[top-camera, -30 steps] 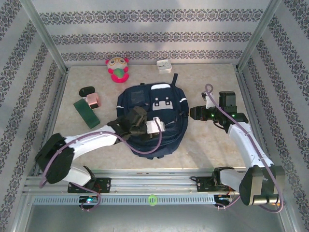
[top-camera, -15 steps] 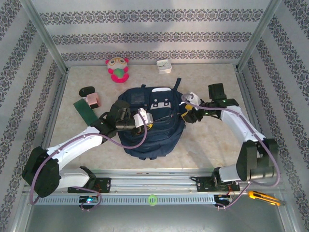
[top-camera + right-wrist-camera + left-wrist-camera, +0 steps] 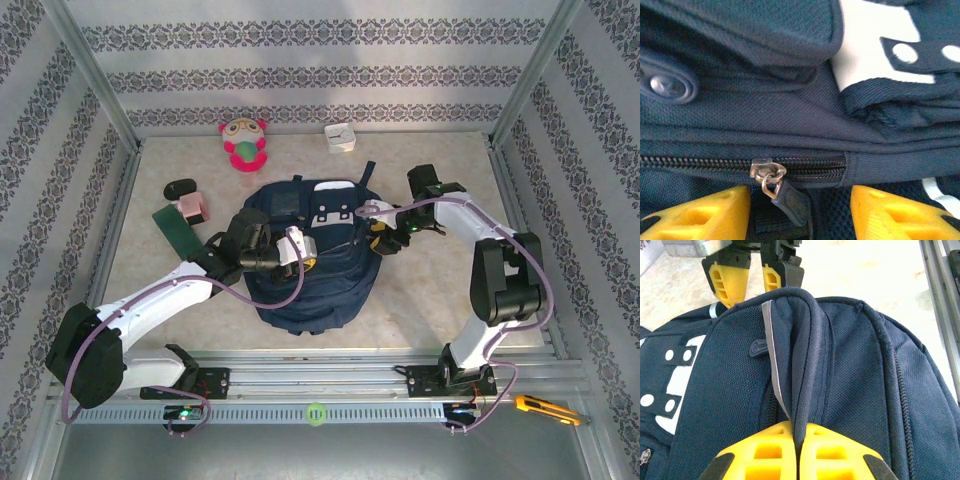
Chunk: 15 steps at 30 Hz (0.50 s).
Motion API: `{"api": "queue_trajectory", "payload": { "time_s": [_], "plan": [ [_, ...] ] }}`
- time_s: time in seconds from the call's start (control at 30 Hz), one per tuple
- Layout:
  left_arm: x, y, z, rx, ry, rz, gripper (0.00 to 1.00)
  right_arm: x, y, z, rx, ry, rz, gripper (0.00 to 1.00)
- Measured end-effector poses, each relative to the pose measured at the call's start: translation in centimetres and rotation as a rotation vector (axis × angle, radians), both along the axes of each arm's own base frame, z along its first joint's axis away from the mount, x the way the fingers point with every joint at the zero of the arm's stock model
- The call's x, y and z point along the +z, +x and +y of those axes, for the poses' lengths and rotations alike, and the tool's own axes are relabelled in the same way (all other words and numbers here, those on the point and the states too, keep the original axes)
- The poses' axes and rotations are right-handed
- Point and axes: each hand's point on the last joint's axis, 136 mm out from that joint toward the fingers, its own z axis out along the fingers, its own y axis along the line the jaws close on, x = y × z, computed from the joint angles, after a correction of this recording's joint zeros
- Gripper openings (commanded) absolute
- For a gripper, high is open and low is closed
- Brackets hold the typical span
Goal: Pack books, pencil case, and school supplies into a backpack
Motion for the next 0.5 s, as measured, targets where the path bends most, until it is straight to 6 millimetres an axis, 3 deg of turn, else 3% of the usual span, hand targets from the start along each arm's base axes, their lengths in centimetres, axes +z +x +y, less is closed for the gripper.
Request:
{"api": "queue_trajectory", "payload": {
  "time_s": [0.2, 0.5],
  "plan": [
    [-0.3, 0.0, -0.1, -0.006, 0.006, 0.004, 0.00, -0.1, -0.4, 0.2, 0.073, -0.020, 0.043, 0.42],
    [-0.2, 0.3, 0.0, -0.003, 0.004, 0.004, 0.00, 0.4, -3.2, 0.1, 0.105, -0.014, 0.164, 0.31]
  ]
}}
